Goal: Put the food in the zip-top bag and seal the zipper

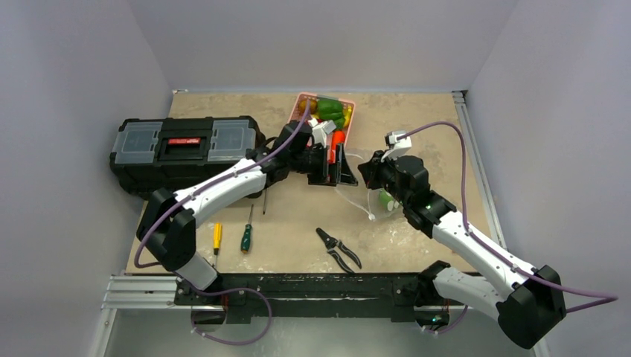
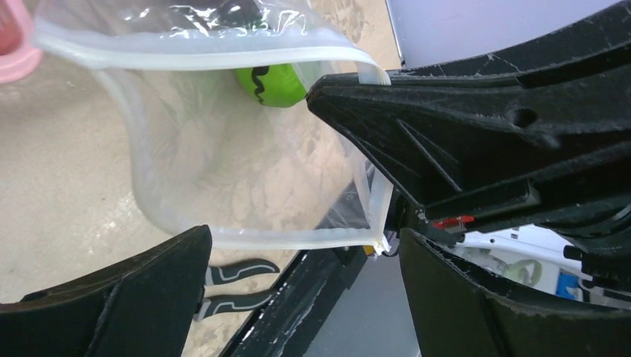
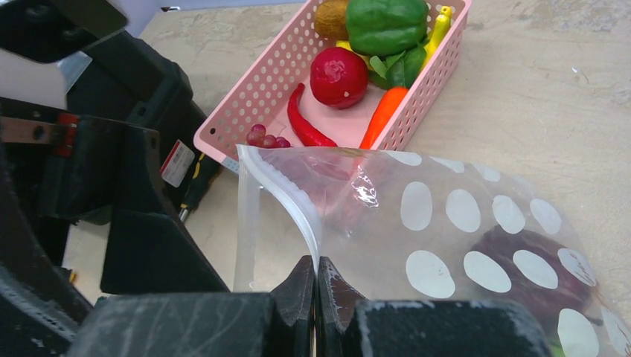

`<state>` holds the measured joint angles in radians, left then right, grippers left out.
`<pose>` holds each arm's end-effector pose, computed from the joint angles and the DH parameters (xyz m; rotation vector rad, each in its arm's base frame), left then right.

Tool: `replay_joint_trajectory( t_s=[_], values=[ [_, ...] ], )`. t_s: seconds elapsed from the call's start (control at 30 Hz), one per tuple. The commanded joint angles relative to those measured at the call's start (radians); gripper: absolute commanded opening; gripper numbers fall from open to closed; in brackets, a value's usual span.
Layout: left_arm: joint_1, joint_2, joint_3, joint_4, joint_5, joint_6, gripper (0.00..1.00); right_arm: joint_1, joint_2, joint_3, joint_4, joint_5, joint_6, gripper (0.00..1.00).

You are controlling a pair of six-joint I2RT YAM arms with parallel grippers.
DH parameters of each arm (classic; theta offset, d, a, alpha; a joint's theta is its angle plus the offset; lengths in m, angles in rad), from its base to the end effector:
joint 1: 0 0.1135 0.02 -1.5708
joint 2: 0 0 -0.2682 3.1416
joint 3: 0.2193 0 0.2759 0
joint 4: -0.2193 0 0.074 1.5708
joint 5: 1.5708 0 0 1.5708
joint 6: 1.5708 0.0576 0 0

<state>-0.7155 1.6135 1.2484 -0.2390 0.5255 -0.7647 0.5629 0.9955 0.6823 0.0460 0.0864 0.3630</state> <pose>0.2877 -0.2884 0.2710 0.2822 2.4288 -1.3378 0.2356 0.1428 0.2780 -0.1255 1.8708 0.5661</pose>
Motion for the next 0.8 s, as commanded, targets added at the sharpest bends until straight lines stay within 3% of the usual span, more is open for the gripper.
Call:
replay_joint_trajectory(
  t_s=[0.0,0.2,0.4,0.6,0.77],
  values=[
    [0.007,-0.104,-0.036,-0.004,-0.113,0.057,0.96,0.005,-0.006,-0.006,0.052,0.006,0.007,0.00],
    [0.040,-0.188,-0.056,-0.057,-0.280,0.076,0.96,0.006,-0.006,-0.003,0.032,0.060,0.018,0.00],
    [0.067,-0.211,-0.030,-0.094,-0.555,0.112,0.96,0.005,0.000,0.014,-0.073,0.330,0.093,0.00],
    [0.096,-0.029,0.144,-0.160,-0.641,0.131,0.92,0.006,0.006,0.018,-0.072,0.334,0.089,0.00],
    [0.102,0.179,0.335,-0.195,-0.818,0.229,0.92,0.005,0.006,0.013,-0.052,0.297,0.072,0.00]
  ],
)
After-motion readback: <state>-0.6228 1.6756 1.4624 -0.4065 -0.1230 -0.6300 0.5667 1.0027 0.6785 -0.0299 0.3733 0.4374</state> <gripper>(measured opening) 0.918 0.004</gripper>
